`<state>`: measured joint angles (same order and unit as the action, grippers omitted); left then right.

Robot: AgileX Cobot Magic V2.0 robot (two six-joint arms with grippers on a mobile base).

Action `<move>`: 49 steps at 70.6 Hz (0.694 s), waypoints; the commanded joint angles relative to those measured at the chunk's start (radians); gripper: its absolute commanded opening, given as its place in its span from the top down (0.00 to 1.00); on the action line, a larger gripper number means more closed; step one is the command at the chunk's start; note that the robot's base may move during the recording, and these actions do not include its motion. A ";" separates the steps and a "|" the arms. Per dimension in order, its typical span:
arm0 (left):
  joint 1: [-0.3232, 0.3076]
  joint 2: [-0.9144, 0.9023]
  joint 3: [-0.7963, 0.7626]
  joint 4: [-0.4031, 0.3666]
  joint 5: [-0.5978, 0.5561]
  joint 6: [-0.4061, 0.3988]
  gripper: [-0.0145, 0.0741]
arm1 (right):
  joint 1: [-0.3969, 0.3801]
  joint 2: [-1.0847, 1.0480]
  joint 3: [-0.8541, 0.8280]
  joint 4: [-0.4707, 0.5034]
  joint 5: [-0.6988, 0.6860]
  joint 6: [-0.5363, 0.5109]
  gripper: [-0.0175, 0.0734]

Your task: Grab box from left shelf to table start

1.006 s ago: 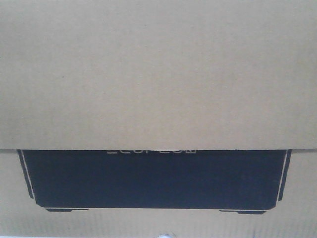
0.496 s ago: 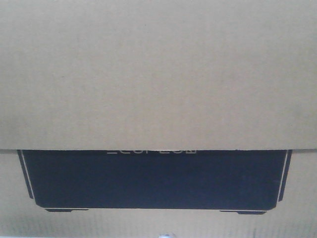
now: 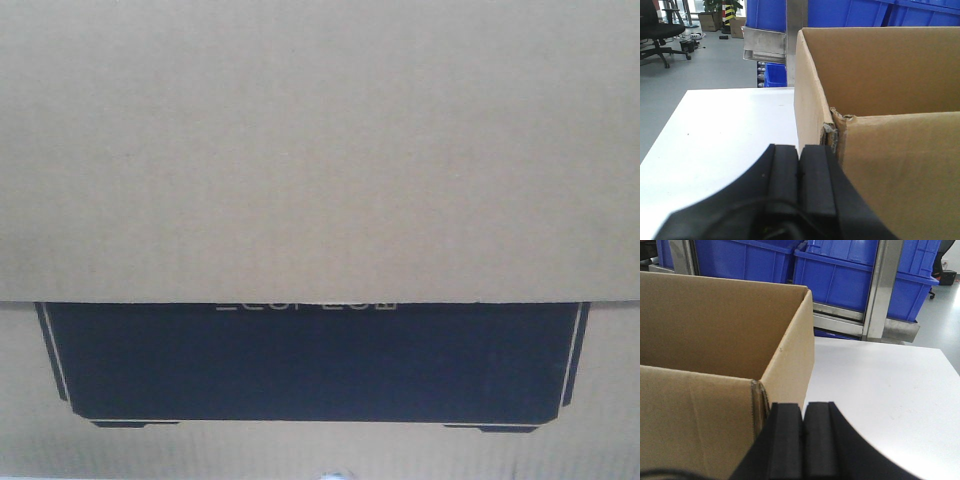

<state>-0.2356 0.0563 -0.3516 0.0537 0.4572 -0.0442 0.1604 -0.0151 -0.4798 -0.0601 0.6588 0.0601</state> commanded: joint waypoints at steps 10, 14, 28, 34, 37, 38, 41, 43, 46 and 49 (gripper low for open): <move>-0.010 0.012 -0.012 -0.006 -0.103 0.000 0.95 | -0.005 -0.002 -0.023 -0.015 -0.084 -0.001 0.75; -0.010 0.012 0.005 -0.035 -0.103 0.000 0.95 | -0.005 -0.002 -0.023 -0.015 -0.084 -0.001 0.75; 0.065 -0.021 0.119 -0.116 -0.185 0.000 0.95 | -0.005 -0.002 -0.023 -0.015 -0.084 -0.001 0.75; 0.112 -0.062 0.199 -0.116 -0.283 0.000 0.95 | -0.005 -0.002 -0.023 -0.015 -0.084 -0.001 0.75; 0.130 -0.084 0.246 -0.116 -0.322 0.000 0.95 | -0.005 -0.002 -0.023 -0.015 -0.084 -0.001 0.75; 0.138 -0.082 0.260 -0.116 -0.340 0.000 0.95 | -0.005 -0.002 -0.023 -0.015 -0.084 -0.001 0.75; 0.148 -0.077 0.301 -0.116 -0.404 0.000 0.95 | -0.005 -0.002 -0.023 -0.015 -0.083 -0.001 0.75; 0.152 -0.078 0.327 -0.114 -0.437 0.000 0.95 | -0.005 -0.002 -0.023 -0.015 -0.083 -0.001 0.75; 0.152 -0.080 0.376 -0.094 -0.490 0.000 0.95 | -0.005 -0.001 -0.023 -0.015 -0.083 -0.001 0.75; 0.152 -0.080 0.380 -0.081 -0.473 0.000 0.95 | -0.005 -0.001 -0.023 -0.015 -0.084 -0.001 0.75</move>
<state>-0.0874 -0.0114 0.0154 -0.0441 0.1245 -0.0442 0.1591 -0.0151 -0.4798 -0.0619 0.6606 0.0601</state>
